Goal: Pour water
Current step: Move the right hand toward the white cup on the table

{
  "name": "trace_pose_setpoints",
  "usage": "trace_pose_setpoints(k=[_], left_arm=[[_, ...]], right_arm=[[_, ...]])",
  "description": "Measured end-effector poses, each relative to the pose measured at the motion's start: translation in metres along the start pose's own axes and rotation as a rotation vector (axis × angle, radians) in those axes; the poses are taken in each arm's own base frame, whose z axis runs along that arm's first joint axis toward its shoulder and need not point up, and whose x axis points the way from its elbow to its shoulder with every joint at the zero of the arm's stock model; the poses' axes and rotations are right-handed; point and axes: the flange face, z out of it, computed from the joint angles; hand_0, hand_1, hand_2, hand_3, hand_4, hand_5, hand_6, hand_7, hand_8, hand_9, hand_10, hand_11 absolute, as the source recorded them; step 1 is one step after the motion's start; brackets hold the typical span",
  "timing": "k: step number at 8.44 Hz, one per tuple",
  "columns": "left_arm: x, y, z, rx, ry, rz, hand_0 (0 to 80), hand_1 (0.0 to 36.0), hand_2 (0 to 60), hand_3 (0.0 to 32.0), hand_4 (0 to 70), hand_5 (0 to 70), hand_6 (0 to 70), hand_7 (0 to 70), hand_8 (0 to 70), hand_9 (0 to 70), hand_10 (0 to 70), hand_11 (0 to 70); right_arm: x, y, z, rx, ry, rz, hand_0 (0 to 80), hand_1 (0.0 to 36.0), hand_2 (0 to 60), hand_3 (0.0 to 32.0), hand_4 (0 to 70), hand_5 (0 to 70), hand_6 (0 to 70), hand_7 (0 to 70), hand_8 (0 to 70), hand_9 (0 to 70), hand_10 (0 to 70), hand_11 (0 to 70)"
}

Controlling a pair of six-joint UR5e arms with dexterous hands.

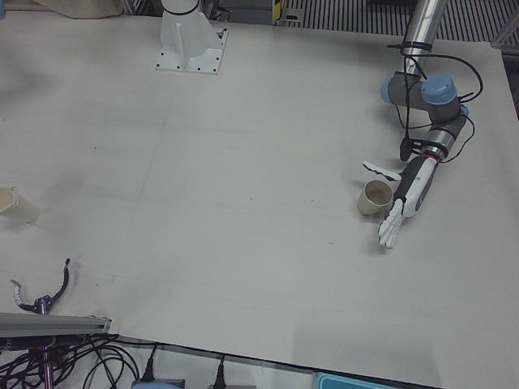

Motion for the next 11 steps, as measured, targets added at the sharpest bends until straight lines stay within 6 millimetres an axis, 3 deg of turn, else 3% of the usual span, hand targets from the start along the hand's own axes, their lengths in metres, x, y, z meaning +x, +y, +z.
trace_pose_setpoints(k=[2, 5, 6, 8, 10, 11], left_arm=[[-0.0004, 0.0002, 0.0012, -0.002, 0.0, -0.03, 55.6, 16.7, 0.0, 14.0, 4.5, 5.4, 0.0, 5.8, 0.0, 0.0, 0.0, 1.0], [-0.0015, 0.0023, 0.0058, -0.003, 0.0, 0.009, 59.1, 18.4, 0.0, 18.0, 2.8, 2.7, 0.0, 5.0, 0.0, 0.0, 0.0, 1.3], [-0.0017, 0.0029, 0.0069, -0.005, -0.001, 0.023, 59.7, 19.1, 0.0, 17.4, 2.7, 2.8, 0.0, 5.3, 0.0, 0.0, 0.0, 1.8], [-0.0021, 0.0028, 0.0071, 0.001, -0.005, 0.035, 67.5, 21.8, 0.0, 12.0, 7.1, 4.6, 0.0, 6.2, 0.0, 0.0, 1.1, 4.5], [-0.0022, 0.0027, 0.007, 0.008, -0.008, 0.039, 79.3, 24.7, 0.0, 12.6, 7.2, 4.0, 0.0, 7.6, 0.0, 1.3, 1.9, 6.0], [-0.0021, 0.003, 0.0073, 0.008, -0.009, 0.038, 74.4, 25.0, 0.0, 4.6, 12.8, 8.5, 3.0, 14.0, 1.6, 5.2, 3.2, 7.6]], right_arm=[[0.0, 0.0, 0.0, 0.0, 0.0, 0.0, 47.3, 12.8, 5.8, 0.0, 10.2, 9.8, 0.0, 1.4, 0.0, 0.0, 0.0, 0.0], [0.0, -0.0001, 0.0, 0.0, 0.0, 0.0, 47.3, 12.7, 5.6, 0.0, 10.3, 9.9, 0.0, 1.2, 0.0, 0.0, 0.0, 0.0], [0.0, -0.0001, -0.0001, 0.0, 0.0, 0.0, 47.3, 12.8, 5.8, 0.0, 10.4, 10.2, 0.0, 1.3, 0.0, 0.0, 0.0, 0.0], [0.0001, -0.0003, 0.0, 0.0, 0.0, 0.0, 47.1, 12.5, 5.8, 0.0, 10.4, 10.1, 0.0, 1.4, 0.0, 0.0, 0.0, 0.0], [0.0005, -0.0009, 0.0, 0.002, 0.001, -0.002, 46.8, 12.2, 5.4, 0.0, 10.3, 9.9, 0.0, 1.3, 0.0, 0.0, 0.0, 0.0], [0.0006, -0.0011, 0.0, 0.002, 0.001, -0.002, 46.9, 12.1, 5.3, 0.0, 10.4, 9.9, 0.0, 1.3, 0.0, 0.0, 0.0, 0.0]])
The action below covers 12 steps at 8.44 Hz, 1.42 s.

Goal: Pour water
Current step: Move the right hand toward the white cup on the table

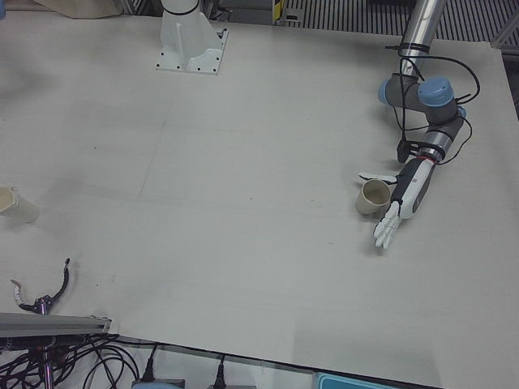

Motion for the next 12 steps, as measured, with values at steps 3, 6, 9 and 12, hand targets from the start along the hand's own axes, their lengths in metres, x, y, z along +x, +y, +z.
trace_pose_setpoints(k=[3, 6, 9, 12], left_arm=[[0.0, 0.0, 0.0, 0.003, -0.003, -0.002, 58.4, 30.0, 43.0, 0.0, 34.8, 34.1, 12.3, 34.1, 9.5, 18.3, 7.0, 12.5], [0.0, -0.001, -0.001, 0.021, -0.013, -0.005, 53.9, 34.5, 60.0, 0.0, 61.6, 70.0, 14.1, 30.4, 14.5, 24.0, 9.8, 15.9], [0.0, -0.002, -0.003, 0.035, -0.02, -0.013, 53.2, 36.0, 60.0, 0.0, 60.1, 70.0, 15.5, 30.8, 16.7, 26.8, 10.1, 16.4], [0.007, 0.008, -0.001, 0.032, -0.011, -0.082, 54.7, 36.0, 60.0, 0.0, 62.0, 70.0, 15.6, 31.0, 16.2, 26.0, 9.9, 16.1]], right_arm=[[0.001, 0.0, 0.0, 0.0, 0.002, 0.0, 46.8, 12.0, 5.5, 0.0, 10.2, 9.9, 0.0, 1.3, 0.0, 0.0, 0.0, 0.0], [0.004, 0.002, -0.001, -0.003, 0.009, -0.001, 46.8, 11.9, 5.3, 0.0, 9.9, 9.9, 0.0, 1.2, 0.0, 0.0, 0.0, 0.0], [0.006, 0.002, -0.001, -0.004, 0.012, -0.001, 46.8, 12.1, 5.8, 0.0, 10.2, 10.2, 0.0, 1.4, 0.0, 0.0, 0.0, 0.0], [0.016, -0.001, 0.003, -0.004, 0.013, 0.006, 46.8, 12.7, 6.6, 0.0, 8.9, 9.8, 0.0, 0.1, 0.0, 0.0, 0.0, 0.7]])
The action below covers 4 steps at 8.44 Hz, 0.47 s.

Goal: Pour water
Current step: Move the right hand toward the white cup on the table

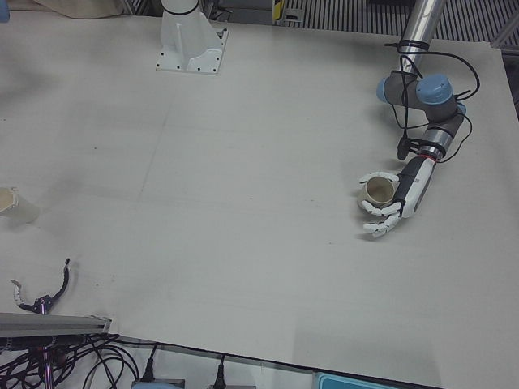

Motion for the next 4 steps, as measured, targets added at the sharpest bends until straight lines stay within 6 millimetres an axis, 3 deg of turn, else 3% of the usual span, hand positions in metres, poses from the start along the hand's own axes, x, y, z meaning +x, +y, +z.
trace_pose_setpoints(k=[2, 4], left_arm=[[0.008, 0.021, 0.009, -0.012, 0.009, -0.033, 55.0, 36.0, 60.0, 0.0, 59.1, 70.0, 15.3, 30.5, 15.7, 25.2, 9.2, 15.2], [0.014, 0.037, 0.014, -0.009, 0.01, -0.051, 55.0, 36.0, 60.0, 0.0, 58.0, 70.0, 15.0, 30.3, 15.3, 24.8, 8.9, 14.9]], right_arm=[[0.032, -0.022, 0.019, -0.024, -0.009, 0.048, 47.7, 13.6, 7.7, 0.0, 12.2, 11.3, 0.2, 2.4, 0.0, 0.0, 0.0, 0.8], [0.078, -0.042, 0.035, -0.041, 0.009, 0.076, 47.8, 13.4, 6.4, 0.0, 12.5, 10.9, 0.2, 1.7, 0.0, 0.0, 0.3, 1.9]])
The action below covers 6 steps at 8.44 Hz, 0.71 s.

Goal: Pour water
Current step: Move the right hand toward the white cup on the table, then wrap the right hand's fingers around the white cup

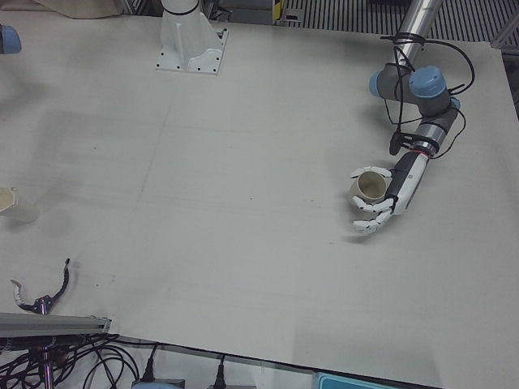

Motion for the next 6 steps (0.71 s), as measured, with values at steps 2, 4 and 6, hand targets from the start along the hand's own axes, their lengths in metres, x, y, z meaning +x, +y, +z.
trace_pose_setpoints(k=[2, 4, 6], left_arm=[[0.002, 0.007, 0.002, 0.003, 0.0, -0.004, 55.1, 36.0, 60.0, 0.0, 57.7, 70.0, 14.8, 30.1, 15.0, 24.3, 8.5, 14.2], [0.003, 0.007, 0.002, 0.007, -0.002, -0.004, 54.0, 36.0, 60.0, 0.0, 56.1, 70.0, 14.6, 29.8, 14.8, 24.1, 8.3, 14.0], [0.003, 0.006, -0.001, 0.015, -0.005, -0.006, 53.4, 36.0, 60.0, 0.0, 55.2, 70.0, 14.7, 29.7, 14.9, 24.2, 8.3, 13.9]], right_arm=[[0.039, -0.022, 0.003, -0.022, 0.022, 0.035, 48.2, 13.8, 7.4, 0.0, 14.4, 12.6, 1.3, 4.1, 0.0, 0.0, 0.8, 2.6], [0.07, -0.033, 0.01, -0.03, 0.038, 0.06, 48.3, 14.1, 8.0, 0.0, 14.7, 12.8, 1.4, 4.6, 0.0, 0.0, 1.0, 2.9], [0.106, -0.041, 0.015, -0.001, 0.043, 0.052, 47.9, 13.8, 9.0, 0.0, 15.2, 12.6, 2.1, 4.5, 0.0, 0.2, 1.3, 3.2]])
